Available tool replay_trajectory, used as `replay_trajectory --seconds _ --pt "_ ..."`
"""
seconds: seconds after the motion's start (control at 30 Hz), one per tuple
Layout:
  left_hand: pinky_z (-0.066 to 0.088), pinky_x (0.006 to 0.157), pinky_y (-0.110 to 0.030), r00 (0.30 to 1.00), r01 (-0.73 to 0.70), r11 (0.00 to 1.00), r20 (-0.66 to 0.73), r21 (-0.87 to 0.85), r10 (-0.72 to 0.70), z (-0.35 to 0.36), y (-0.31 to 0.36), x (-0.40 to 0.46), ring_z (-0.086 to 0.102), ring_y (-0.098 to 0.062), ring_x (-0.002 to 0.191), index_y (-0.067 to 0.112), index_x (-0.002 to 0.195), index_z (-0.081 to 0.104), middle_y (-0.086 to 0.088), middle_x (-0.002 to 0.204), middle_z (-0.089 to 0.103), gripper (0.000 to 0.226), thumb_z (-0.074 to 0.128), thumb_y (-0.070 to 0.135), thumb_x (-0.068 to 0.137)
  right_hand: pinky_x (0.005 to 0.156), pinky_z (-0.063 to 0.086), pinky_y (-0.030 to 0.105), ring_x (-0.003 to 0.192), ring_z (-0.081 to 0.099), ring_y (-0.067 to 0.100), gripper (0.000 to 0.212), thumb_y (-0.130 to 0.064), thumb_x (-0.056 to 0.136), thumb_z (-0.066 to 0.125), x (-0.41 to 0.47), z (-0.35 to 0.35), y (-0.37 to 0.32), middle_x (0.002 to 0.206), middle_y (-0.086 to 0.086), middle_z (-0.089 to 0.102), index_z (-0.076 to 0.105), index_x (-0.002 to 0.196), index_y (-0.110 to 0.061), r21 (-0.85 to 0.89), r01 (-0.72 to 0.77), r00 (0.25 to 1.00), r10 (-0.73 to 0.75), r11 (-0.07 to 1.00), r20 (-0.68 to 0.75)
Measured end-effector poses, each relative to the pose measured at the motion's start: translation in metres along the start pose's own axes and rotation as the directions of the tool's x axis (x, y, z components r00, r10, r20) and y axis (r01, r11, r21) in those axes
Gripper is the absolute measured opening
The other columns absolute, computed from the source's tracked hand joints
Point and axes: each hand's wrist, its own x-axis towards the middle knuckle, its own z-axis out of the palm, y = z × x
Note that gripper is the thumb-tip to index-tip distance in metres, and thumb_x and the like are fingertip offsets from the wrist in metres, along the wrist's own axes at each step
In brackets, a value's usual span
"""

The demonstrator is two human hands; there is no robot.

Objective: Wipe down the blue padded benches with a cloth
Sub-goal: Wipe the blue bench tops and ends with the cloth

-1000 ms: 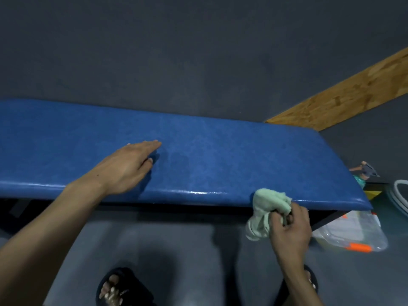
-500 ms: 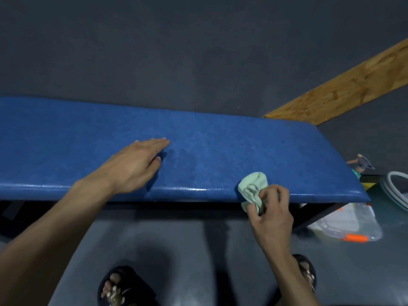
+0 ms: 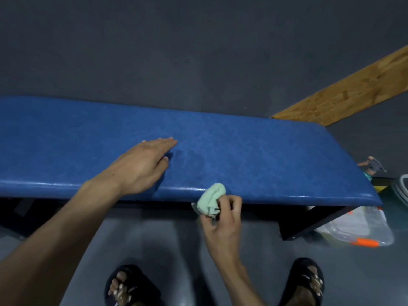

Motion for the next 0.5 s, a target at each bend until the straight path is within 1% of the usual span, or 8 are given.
replay_trajectory --seconds 0.07,0.1,0.17,0.23,0.27,0.3,0.4,0.5 --pt "0.022 0.122 -0.042 1.0 -0.008 1.0 -0.005 0.007 0.008 0.0 -0.001 0.0 0.027 -0.018 0.149 0.016 0.153 0.033 -0.002 0.16 0.032 0.068 0.026 0.036 0.088 0.07 0.04 0.014 0.075 0.043 -0.002 0.026 -0.031 0.072 0.065 0.008 -0.028 0.011 0.098 0.0 0.046 0.055 0.09 -0.015 -0.052 0.016 0.998 -0.019 0.999 -0.058" --pt "0.022 0.122 -0.042 1.0 -0.007 1.0 -0.005 0.01 0.007 -0.001 -0.002 -0.001 0.028 -0.018 0.149 0.016 0.153 0.033 -0.002 0.16 0.033 0.068 0.026 0.035 0.088 0.068 0.038 0.019 0.075 0.043 0.004 0.027 -0.034 0.072 0.061 0.016 -0.045 0.019 0.094 0.002 0.047 0.054 0.089 -0.014 -0.101 0.008 0.993 -0.02 0.995 -0.118" --pt "0.022 0.122 -0.041 1.0 0.0 1.0 -0.011 0.007 0.0 -0.001 -0.004 -0.002 0.029 -0.019 0.148 0.016 0.153 0.034 -0.002 0.159 0.034 0.068 0.026 0.035 0.088 0.068 0.032 0.024 0.077 0.045 0.015 0.029 -0.037 0.073 0.059 0.035 -0.076 0.033 0.091 0.005 0.049 0.051 0.089 -0.014 -0.201 -0.089 0.966 0.035 0.976 -0.256" --pt "0.022 0.122 -0.04 1.0 0.006 1.0 -0.02 0.003 -0.006 -0.002 -0.007 -0.004 0.03 -0.019 0.148 0.016 0.153 0.034 -0.002 0.159 0.034 0.068 0.027 0.036 0.088 0.069 0.032 0.029 0.082 0.049 0.021 0.026 -0.035 0.075 0.059 0.052 -0.093 0.036 0.094 0.003 0.051 0.049 0.091 -0.017 -0.234 -0.221 0.937 0.14 0.947 -0.32" --pt "0.022 0.122 -0.039 1.0 0.009 1.0 -0.022 0.004 -0.009 -0.003 -0.009 -0.004 0.03 -0.019 0.148 0.016 0.153 0.034 -0.001 0.159 0.034 0.068 0.027 0.036 0.088 0.07 0.033 0.03 0.084 0.051 0.022 0.025 -0.033 0.076 0.06 0.056 -0.092 0.034 0.097 0.001 0.052 0.049 0.094 -0.019 -0.247 -0.244 0.936 0.162 0.938 -0.312" --pt "0.022 0.122 -0.04 1.0 0.012 1.0 -0.023 0.007 -0.011 -0.003 -0.011 -0.005 0.03 -0.018 0.148 0.016 0.153 0.034 -0.001 0.159 0.034 0.068 0.027 0.036 0.088 0.07 0.035 0.031 0.086 0.053 0.022 0.026 -0.031 0.076 0.06 0.056 -0.085 0.027 0.1 -0.001 0.053 0.052 0.098 -0.02 -0.27 -0.22 0.949 0.141 0.937 -0.284" --pt "0.022 0.122 -0.039 1.0 0.02 1.0 -0.024 0.004 -0.02 -0.005 -0.013 -0.007 0.03 -0.018 0.148 0.015 0.153 0.034 -0.001 0.159 0.034 0.069 0.027 0.036 0.087 0.073 0.046 0.035 0.09 0.059 0.025 0.037 -0.031 0.075 0.059 0.045 -0.038 -0.004 0.108 0.0 0.056 0.06 0.11 -0.02 -0.323 -0.015 0.995 -0.018 0.946 -0.097" --pt "0.022 0.122 -0.037 0.999 0.016 1.0 -0.036 -0.009 -0.016 -0.008 -0.013 -0.01 0.031 -0.019 0.147 0.014 0.152 0.035 -0.003 0.158 0.035 0.068 0.027 0.035 0.088 0.069 0.05 0.041 0.086 0.057 0.028 0.037 -0.034 0.074 0.055 0.04 -0.004 -0.032 0.104 0.0 0.056 0.062 0.108 -0.022 -0.384 0.134 0.991 -0.119 0.913 0.062"
